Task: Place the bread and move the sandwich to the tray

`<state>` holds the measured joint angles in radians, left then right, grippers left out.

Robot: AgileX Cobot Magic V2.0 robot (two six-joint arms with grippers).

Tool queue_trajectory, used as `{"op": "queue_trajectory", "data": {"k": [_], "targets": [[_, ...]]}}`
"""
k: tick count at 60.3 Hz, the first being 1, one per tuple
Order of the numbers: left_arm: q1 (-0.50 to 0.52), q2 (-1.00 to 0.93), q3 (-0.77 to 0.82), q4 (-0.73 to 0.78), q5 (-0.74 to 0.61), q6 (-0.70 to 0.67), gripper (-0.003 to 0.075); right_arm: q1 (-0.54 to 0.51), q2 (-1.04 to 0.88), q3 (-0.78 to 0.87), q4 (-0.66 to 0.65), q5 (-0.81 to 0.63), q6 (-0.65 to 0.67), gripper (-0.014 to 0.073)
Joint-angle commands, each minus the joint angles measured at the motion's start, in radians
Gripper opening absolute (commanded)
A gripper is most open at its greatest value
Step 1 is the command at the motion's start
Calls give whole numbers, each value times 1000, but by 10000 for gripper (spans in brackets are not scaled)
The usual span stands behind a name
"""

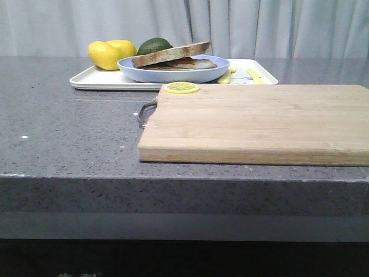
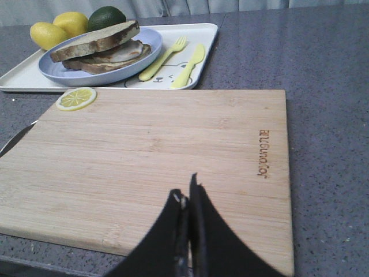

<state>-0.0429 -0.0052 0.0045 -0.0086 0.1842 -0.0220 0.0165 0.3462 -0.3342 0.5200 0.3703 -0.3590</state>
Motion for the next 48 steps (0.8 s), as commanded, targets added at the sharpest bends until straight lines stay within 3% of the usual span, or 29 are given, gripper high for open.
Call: {"op": "queue_trajectory", "data": {"k": [1,37,42,48], "targets": [[1,-21,1,-9,-89,-8,-20,-3,5,-28,11,-66,-6,-60],[1,-21,1,-9,-89,-8,-20,-2,4,-16,15,-108,-1,-60],[1,-21,1,-9,-89,-8,-20,2,1,6,-42,-171,72,-60],[1,-21,1,-9,-89,-8,-20,9,-31,58,-236,-254,272,-60]]}}
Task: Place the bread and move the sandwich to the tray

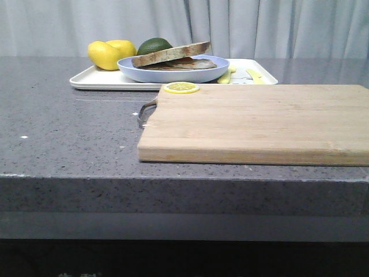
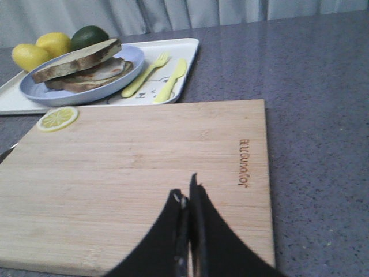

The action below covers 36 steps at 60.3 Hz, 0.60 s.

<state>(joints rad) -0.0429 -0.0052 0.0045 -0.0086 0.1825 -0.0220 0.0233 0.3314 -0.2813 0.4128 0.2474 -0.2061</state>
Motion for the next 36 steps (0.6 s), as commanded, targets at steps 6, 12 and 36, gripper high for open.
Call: {"op": "queue_trajectory", "data": {"k": [6,12,36], "targets": [[1,-21,1,-9,-87,-8,-20,3,-81,85,-256,-211,261,-60],[1,-21,1,-9,-87,-8,-20,2,-172,176,-275,-240,279,-60],[1,-21,1,-9,-87,-8,-20,1,-359,306,-321,-183,278,-60]]}}
